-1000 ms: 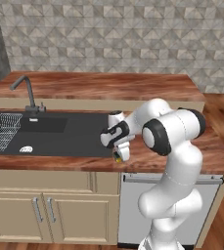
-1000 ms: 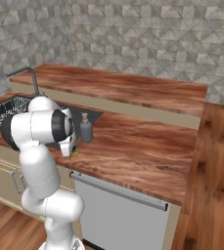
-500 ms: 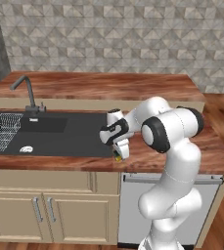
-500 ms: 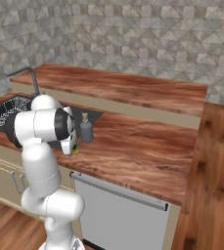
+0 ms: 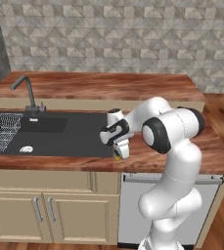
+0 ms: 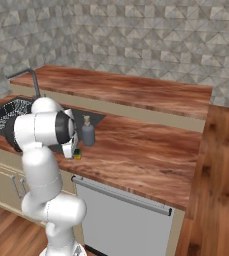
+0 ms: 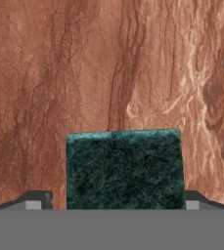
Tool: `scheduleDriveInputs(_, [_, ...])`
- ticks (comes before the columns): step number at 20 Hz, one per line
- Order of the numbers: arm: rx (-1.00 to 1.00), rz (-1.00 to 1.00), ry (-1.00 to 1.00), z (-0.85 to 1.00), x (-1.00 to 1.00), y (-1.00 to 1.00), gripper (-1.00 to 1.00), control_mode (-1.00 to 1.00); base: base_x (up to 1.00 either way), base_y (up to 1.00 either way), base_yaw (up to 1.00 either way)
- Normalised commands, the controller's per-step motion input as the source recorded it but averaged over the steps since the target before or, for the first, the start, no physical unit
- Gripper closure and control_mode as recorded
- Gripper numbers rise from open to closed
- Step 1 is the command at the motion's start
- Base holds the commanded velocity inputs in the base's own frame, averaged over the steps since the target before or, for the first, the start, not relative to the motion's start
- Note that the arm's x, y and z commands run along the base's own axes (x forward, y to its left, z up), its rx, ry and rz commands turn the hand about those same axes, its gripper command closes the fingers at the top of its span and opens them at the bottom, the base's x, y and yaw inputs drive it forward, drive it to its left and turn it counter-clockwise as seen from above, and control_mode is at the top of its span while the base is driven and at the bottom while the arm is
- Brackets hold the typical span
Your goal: Restock the sink supplies by placing the sponge and soap dispenser on the counter and next to the sink. Make sure the soap dispenser is upright.
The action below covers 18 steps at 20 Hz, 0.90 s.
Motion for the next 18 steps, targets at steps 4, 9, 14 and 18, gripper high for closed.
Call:
scheduleDriveInputs(4, [0.00,0.00,-0.16,0.32,-0.09,0.00,-1.00,-1.00,0.00,0.00,0.00])
scheduleDriveInputs(9, [0.00,0.00,-0.19,0.83,-0.34,0.02,-1.00,-1.00,0.00,0.00,0.00])
scheduleDriveInputs(14, [0.00,0.00,-0.19,0.98,-0.45,0.02,-1.00,-1.00,0.00,0.00,0.00])
scheduleDriveInputs(18, [0.00,0.00,-0.16,1.00,-0.70,0.00,-1.00,-1.00,0.00,0.00,0.00])
